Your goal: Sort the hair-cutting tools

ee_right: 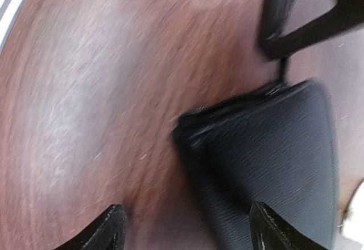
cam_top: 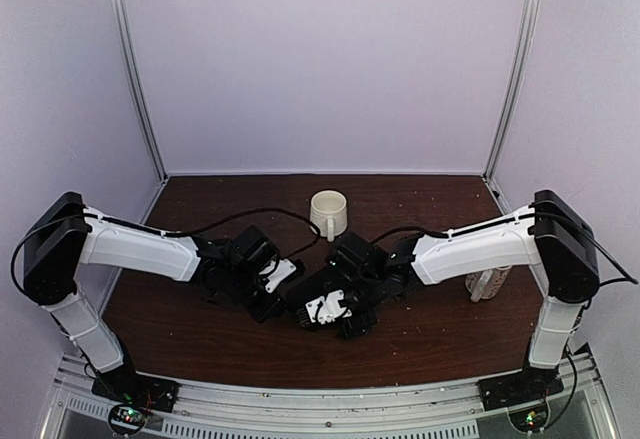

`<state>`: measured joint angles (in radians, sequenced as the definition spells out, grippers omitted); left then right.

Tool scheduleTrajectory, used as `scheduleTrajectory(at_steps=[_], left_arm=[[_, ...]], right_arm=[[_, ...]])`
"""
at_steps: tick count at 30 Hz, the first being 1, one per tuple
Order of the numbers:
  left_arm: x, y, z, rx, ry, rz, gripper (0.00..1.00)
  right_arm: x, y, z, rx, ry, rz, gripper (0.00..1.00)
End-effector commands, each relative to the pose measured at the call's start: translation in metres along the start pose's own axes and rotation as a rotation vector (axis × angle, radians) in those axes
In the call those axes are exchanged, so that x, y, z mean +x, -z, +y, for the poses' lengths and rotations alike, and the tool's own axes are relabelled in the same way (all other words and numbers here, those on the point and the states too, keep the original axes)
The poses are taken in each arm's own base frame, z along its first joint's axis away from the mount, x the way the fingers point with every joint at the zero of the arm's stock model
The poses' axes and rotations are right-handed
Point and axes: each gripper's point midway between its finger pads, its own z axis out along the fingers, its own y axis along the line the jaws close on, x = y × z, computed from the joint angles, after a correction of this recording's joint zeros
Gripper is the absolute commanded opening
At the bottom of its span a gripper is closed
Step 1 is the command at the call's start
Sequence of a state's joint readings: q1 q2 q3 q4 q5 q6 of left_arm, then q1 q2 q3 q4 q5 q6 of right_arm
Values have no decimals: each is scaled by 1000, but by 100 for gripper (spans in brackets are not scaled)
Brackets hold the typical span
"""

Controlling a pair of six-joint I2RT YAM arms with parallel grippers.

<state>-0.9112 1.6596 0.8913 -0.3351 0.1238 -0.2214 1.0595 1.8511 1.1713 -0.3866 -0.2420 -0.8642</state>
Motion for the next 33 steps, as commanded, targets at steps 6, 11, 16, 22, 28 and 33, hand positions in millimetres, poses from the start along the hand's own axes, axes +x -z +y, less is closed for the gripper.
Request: scheduleTrajectory(at_steps=[6, 11, 16, 22, 28, 33], left_arm=[[-32, -2, 8, 19, 22, -103, 0], [-31, -8, 4, 45, 9, -80, 0], [-28, -11, 8, 44, 10, -68, 0], [-28, -8, 8, 50, 13, -75, 0], [-19, -6, -1, 102, 19, -67, 0], [-7, 4, -11, 125, 24, -77, 0]], right_arm=[[14, 15, 6, 17, -61, 7, 77], [5, 10, -14, 129, -36, 2, 75], [0, -1, -34, 223, -19, 10, 71], [-2, -21, -39, 219, 7, 36, 65], [2, -35, -74, 334, -143, 109, 49], [7, -38, -82, 382, -212, 122, 47]])
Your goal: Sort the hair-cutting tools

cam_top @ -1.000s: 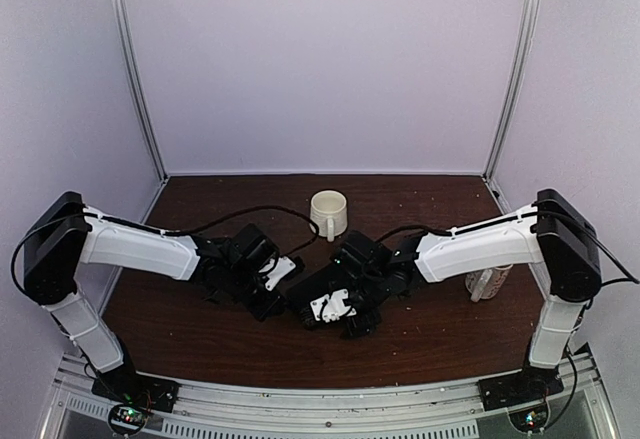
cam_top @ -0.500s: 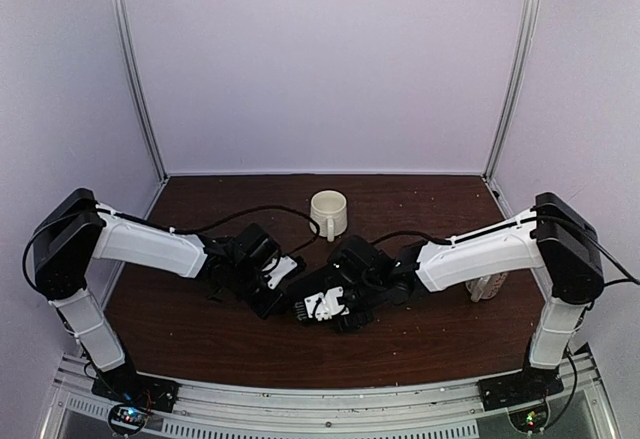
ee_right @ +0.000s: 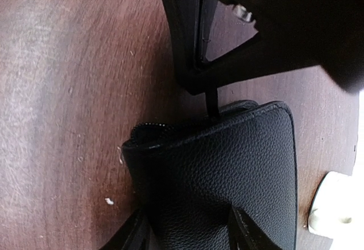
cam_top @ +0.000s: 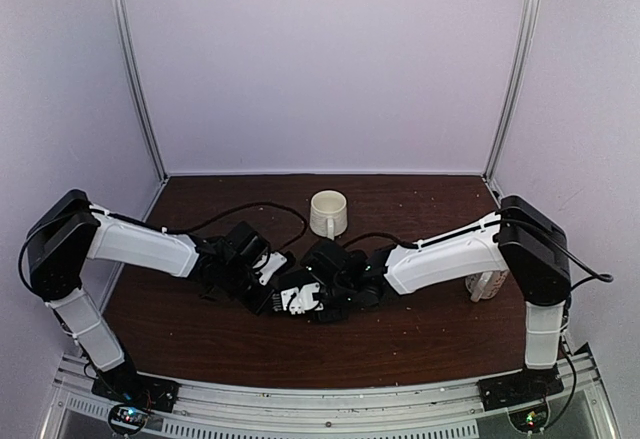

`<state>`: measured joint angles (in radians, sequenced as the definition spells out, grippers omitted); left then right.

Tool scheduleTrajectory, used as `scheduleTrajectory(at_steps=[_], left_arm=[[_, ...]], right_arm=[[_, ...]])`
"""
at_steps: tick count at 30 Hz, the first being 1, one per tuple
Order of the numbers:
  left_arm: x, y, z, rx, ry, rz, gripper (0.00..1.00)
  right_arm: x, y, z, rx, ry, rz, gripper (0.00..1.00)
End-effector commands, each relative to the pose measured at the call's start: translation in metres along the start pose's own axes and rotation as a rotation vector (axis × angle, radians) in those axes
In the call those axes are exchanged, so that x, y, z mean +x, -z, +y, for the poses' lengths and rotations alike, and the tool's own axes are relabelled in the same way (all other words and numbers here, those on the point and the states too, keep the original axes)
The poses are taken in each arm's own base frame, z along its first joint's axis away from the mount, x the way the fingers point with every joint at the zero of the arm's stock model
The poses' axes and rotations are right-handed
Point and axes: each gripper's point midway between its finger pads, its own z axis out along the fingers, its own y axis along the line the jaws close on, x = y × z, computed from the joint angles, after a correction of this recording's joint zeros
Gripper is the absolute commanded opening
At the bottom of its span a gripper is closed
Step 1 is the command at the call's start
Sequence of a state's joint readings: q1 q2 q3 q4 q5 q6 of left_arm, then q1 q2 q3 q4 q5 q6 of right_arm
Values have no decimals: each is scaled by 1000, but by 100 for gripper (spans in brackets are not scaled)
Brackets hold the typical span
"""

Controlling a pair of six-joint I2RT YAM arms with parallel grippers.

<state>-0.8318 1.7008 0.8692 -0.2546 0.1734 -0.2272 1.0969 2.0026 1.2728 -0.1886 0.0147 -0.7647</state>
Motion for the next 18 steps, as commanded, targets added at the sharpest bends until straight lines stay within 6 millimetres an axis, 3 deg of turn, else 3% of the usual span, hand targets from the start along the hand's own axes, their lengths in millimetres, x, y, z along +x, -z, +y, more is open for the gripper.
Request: scheduleTrajectory(at_steps=[1, 9, 18], left_arm=[[0, 16, -35, 113, -41, -43, 0], [16, 19, -42, 157, 18, -19, 0], [11, 12, -53, 247, 147, -65, 0]], right_arm=[[18, -14, -22, 117, -152, 72, 47], [21, -14, -37, 165, -278, 76, 46], [28, -16, -42, 202, -436, 49, 46]])
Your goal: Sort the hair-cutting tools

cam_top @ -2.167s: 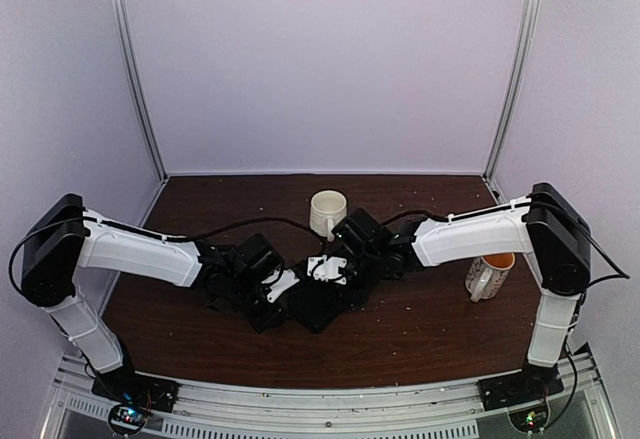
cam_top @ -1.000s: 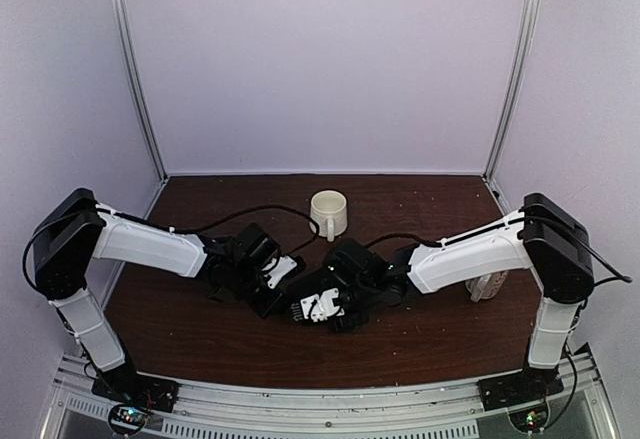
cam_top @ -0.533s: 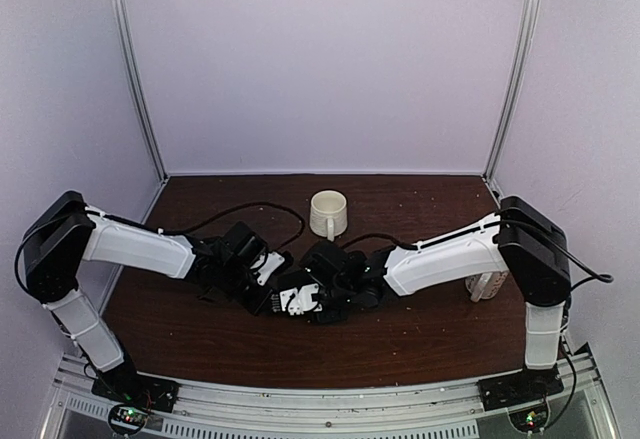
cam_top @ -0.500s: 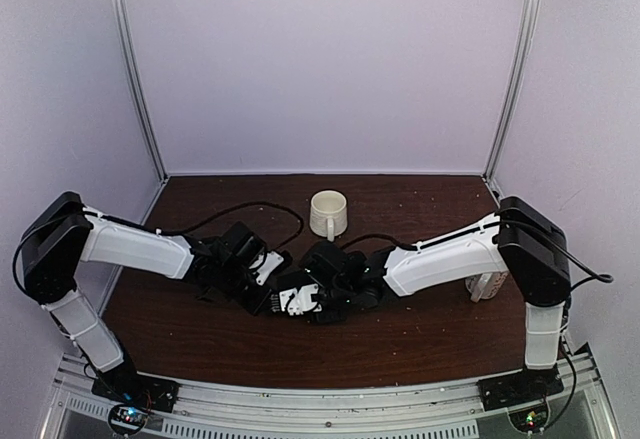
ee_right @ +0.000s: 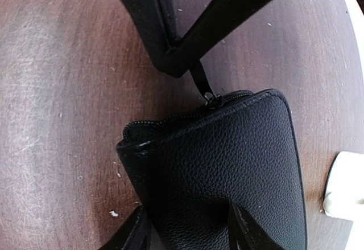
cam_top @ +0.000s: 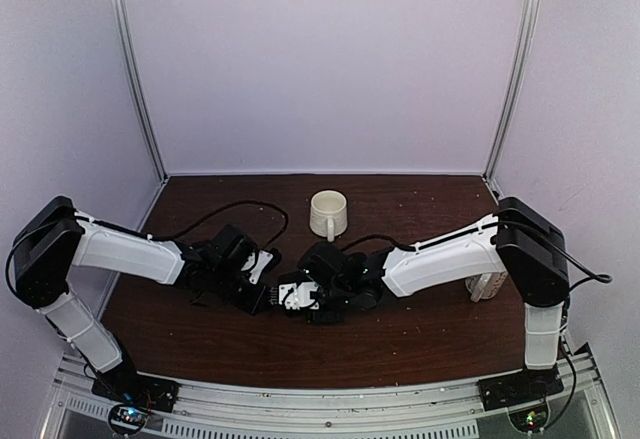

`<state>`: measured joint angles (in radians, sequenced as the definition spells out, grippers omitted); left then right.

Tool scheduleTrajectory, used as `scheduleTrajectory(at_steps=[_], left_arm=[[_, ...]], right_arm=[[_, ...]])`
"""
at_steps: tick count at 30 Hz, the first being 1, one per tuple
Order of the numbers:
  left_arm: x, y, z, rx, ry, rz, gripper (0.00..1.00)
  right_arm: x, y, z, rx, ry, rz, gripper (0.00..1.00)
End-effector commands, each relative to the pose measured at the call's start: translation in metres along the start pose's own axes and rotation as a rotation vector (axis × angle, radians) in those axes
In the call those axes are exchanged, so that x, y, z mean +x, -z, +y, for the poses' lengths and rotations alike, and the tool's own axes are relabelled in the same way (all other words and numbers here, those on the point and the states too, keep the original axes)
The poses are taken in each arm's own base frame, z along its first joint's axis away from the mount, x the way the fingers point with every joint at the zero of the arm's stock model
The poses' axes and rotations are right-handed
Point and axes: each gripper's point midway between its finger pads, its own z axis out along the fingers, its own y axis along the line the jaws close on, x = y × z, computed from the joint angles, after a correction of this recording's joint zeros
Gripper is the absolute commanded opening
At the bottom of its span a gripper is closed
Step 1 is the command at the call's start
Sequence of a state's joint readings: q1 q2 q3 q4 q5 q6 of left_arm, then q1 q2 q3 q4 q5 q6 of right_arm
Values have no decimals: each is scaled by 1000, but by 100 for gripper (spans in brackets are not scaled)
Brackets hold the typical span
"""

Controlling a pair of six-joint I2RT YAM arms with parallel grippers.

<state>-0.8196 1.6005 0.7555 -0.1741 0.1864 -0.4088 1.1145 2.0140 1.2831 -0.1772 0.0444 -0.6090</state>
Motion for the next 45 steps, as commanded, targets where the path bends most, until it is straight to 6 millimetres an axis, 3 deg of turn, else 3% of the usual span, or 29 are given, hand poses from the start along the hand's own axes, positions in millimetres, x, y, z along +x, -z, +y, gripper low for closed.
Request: scheduleTrajectory(at_steps=[1, 9, 14, 19, 26, 35, 40, 42, 45], left_arm=[[11, -1, -55, 242, -17, 9, 0], [3, 28, -61, 252, -92, -55, 0], [23, 18, -51, 217, -121, 50, 0], [13, 11, -39, 140, -121, 48, 0], [-4, 9, -22, 39, -101, 13, 27], [-22, 25, -12, -21, -100, -68, 35], [-26, 30, -2, -55, -89, -84, 35], [-36, 39, 8, -104, -72, -117, 35], [-57, 59, 27, -189, -50, -193, 45]], right_arm=[[28, -15, -45, 180, -293, 36, 46], [37, -22, -42, 148, -308, 67, 47], [37, -22, -43, 139, -306, 72, 48], [31, -17, -36, 85, -290, 53, 50], [16, 21, -20, -54, -229, -12, 58], [20, 36, -5, -138, -222, -28, 62], [25, 46, -15, -137, -244, -24, 63], [34, 58, -31, -106, -270, -14, 63], [60, 82, -63, -51, -356, -26, 64]])
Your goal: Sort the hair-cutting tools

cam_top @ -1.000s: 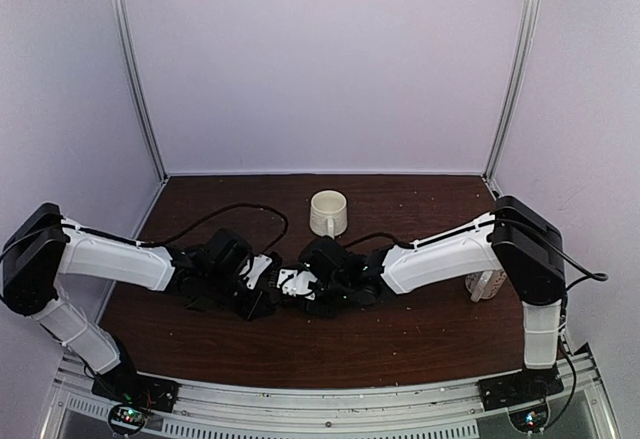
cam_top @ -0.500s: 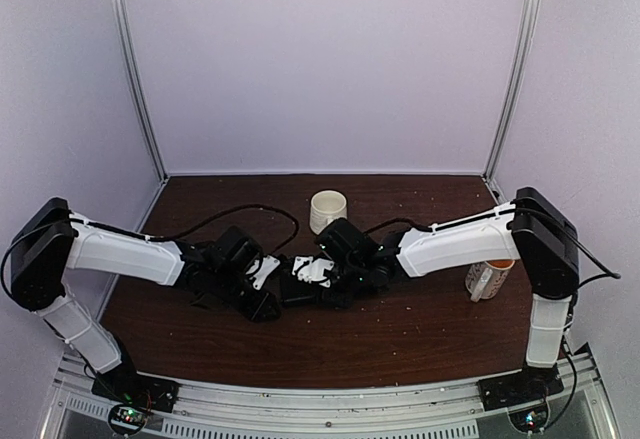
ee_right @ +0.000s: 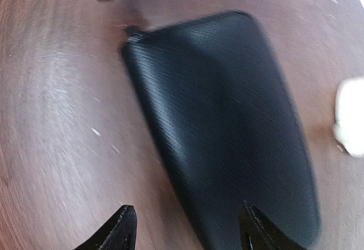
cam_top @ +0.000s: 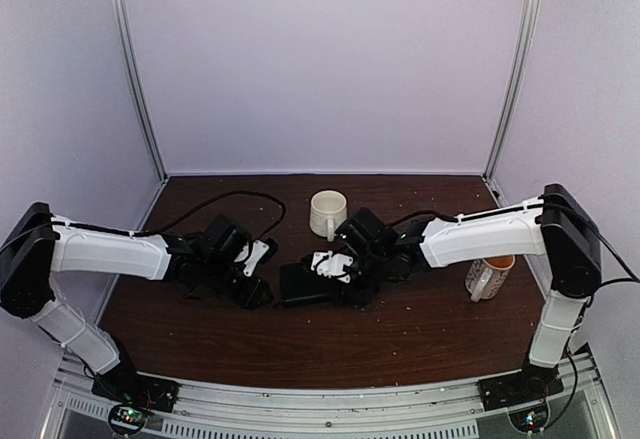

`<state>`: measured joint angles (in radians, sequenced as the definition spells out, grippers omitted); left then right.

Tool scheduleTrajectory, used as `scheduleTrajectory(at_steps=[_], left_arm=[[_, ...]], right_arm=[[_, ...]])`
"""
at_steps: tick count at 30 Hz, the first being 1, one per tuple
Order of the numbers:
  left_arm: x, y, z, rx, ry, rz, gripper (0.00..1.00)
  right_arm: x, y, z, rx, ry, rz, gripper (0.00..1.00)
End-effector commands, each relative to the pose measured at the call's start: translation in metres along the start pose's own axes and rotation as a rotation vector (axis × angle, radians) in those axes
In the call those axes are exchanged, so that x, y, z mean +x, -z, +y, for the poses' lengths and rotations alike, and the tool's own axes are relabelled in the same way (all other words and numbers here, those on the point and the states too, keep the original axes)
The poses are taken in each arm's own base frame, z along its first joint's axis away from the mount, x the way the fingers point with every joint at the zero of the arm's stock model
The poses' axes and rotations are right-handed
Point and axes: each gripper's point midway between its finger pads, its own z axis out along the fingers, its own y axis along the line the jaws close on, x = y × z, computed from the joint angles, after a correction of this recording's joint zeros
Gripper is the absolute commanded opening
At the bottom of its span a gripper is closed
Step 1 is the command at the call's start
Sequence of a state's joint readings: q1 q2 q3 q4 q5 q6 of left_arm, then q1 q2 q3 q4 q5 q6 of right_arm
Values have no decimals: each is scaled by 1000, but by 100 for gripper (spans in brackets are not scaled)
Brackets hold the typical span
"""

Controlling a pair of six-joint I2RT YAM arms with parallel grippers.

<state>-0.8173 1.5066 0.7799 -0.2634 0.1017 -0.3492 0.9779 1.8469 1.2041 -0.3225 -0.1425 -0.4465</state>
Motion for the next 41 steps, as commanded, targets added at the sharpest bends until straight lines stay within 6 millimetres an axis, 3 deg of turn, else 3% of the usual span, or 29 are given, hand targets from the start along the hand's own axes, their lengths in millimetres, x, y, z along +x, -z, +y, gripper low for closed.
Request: scheduleTrajectory(at_steps=[1, 3, 6, 9, 16, 19, 22, 27, 30, 33, 36, 41], left_arm=[[-48, 36, 35, -161, 19, -161, 49], [-61, 49, 49, -237, 16, -195, 57], [-81, 69, 71, -331, 34, -233, 60], [-103, 93, 77, -366, 29, -281, 60], [-126, 151, 99, -496, 42, -356, 68], [-139, 177, 102, -518, 33, -402, 71], [-153, 201, 105, -561, 12, -423, 74], [-177, 243, 107, -628, 15, -486, 97], [-181, 266, 111, -671, 77, -550, 98], [-172, 276, 124, -752, 161, -579, 98], [-162, 274, 137, -835, 174, -551, 98], [-157, 263, 141, -850, 147, -574, 98]], right_arm=[[13, 56, -53, 88, -109, -57, 64], [18, 76, -73, 136, -153, -91, 64], [18, 112, -105, 245, -212, -154, 64], [19, 151, -136, 351, -271, -209, 65], [44, 239, -199, 519, -493, -371, 67], [57, 276, -217, 615, -568, -430, 76], [69, 309, -231, 737, -637, -461, 99], [72, 357, -237, 875, -706, -535, 100], [77, 367, -234, 914, -734, -556, 100], [79, 365, -224, 891, -737, -579, 100], [80, 360, -219, 867, -770, -608, 100], [81, 349, -222, 847, -781, -606, 100]])
